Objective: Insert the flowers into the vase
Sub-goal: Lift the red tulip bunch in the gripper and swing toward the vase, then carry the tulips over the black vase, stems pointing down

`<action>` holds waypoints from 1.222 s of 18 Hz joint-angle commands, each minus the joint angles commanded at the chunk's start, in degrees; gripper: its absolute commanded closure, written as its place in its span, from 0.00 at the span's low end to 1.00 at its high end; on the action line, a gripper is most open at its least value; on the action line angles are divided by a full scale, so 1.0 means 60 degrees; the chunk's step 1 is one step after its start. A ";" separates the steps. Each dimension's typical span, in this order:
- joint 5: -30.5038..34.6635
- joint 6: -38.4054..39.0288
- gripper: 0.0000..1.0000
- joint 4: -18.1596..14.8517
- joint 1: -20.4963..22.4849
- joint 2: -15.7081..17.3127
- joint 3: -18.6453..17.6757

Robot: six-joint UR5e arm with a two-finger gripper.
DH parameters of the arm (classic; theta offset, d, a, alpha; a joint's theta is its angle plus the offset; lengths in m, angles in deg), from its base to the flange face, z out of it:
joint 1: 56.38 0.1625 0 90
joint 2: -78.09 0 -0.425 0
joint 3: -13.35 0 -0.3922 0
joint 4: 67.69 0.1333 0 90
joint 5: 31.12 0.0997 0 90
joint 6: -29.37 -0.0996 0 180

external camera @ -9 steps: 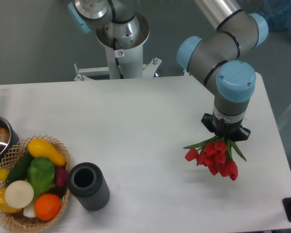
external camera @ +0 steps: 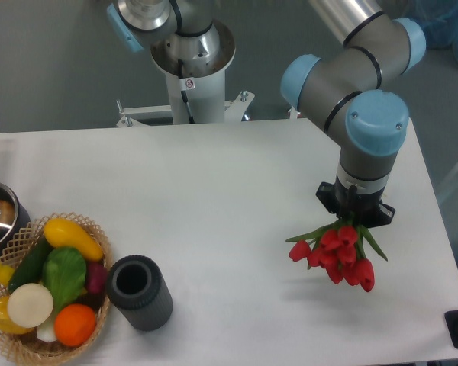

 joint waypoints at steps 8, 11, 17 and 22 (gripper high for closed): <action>-0.2841 0.0335 1.00 0.1129 -0.0014 0.0629 -0.0190; -0.4217 0.0542 1.00 0.1129 0.0015 0.0951 -0.0482; -0.8085 0.1360 1.00 0.1538 -0.0029 0.1040 -0.0674; -0.8848 0.1757 1.00 0.2139 -0.0190 0.1040 -0.0819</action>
